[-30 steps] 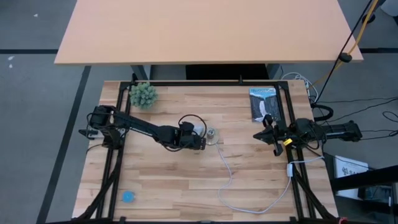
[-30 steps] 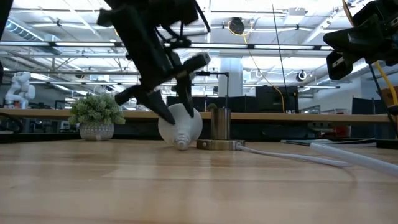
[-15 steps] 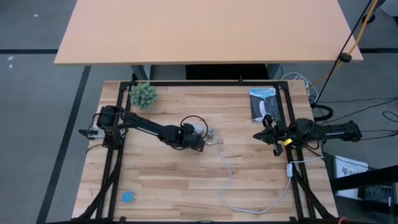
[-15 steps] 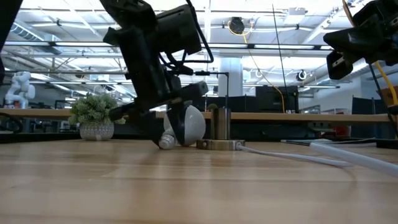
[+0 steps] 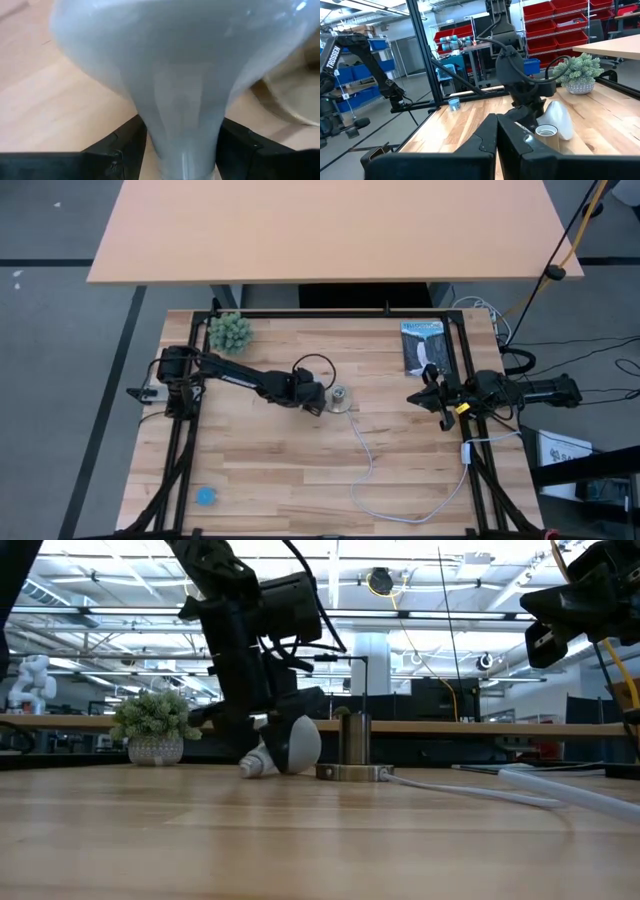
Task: Screw lightbulb
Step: Insert the lightbulb into the lamp
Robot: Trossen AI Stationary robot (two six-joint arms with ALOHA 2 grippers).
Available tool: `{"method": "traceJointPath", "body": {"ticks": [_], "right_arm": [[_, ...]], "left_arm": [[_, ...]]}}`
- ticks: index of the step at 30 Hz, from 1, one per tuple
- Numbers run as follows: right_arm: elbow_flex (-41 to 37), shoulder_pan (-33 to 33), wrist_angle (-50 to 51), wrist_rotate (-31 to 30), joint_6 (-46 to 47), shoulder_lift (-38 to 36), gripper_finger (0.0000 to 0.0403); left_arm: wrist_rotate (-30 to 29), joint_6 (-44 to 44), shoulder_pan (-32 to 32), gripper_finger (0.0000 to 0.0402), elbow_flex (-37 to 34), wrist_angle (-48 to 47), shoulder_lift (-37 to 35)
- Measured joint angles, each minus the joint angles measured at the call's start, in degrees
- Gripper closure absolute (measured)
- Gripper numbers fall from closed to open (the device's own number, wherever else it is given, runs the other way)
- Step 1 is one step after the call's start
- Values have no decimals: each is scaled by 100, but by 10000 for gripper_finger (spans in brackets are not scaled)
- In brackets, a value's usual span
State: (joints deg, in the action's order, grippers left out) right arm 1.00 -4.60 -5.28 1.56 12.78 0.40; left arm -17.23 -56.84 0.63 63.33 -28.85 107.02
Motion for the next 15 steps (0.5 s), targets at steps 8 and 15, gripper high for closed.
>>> {"method": "traceJointPath", "body": {"ticks": [8, 15], "right_arm": [[0, -1, 0, 2, 0, 1, 403], [0, 0, -2, 1, 0, 0, 403]], "left_arm": [[17, 391, 296, 210, -2, -16, 0], [-2, 485, 386, 246, -2, 45, -2]]}}
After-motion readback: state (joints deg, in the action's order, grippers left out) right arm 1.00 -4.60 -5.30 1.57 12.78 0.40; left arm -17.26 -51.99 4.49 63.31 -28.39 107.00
